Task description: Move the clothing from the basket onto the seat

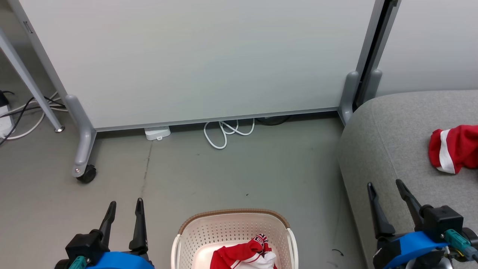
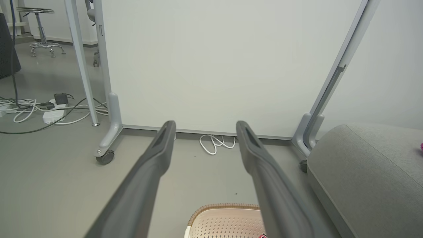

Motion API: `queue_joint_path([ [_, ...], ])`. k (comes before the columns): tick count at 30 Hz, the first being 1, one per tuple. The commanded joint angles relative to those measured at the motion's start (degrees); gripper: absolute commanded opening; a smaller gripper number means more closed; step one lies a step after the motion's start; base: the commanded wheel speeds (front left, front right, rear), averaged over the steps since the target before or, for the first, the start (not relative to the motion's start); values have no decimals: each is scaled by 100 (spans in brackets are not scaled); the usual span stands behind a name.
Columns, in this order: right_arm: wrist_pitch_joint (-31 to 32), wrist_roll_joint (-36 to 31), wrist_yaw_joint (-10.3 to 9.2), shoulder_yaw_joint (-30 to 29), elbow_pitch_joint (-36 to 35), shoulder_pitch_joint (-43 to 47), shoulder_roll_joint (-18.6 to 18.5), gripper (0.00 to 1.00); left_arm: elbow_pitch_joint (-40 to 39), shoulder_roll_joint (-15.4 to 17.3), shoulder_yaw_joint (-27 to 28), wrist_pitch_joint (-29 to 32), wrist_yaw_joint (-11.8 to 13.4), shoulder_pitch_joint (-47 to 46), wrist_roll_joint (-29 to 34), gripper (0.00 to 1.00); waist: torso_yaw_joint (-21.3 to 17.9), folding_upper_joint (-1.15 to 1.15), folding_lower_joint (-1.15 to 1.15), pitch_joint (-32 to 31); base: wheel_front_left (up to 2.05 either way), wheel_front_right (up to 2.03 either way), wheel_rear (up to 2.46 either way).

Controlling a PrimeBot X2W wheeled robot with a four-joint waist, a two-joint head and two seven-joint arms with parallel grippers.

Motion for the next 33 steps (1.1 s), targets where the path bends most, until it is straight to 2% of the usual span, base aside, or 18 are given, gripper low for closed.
queue_joint_path([
  [1,7,52,3,3,-14,77,14,100,8,29,34,-15,-8,-29,17,100,-3,0,0,3,0,0,0],
  [22,-27,71,3,94,-53,59,16,100,97,15,-52,-15,-8,-140,16,100,-53,0,0,181,0,0,0],
  [33,-32,60,3,292,-265,-227,14,100,341,-22,-331,-15,-9,-543,-11,100,-385,0,0,851,0,0,0],
])
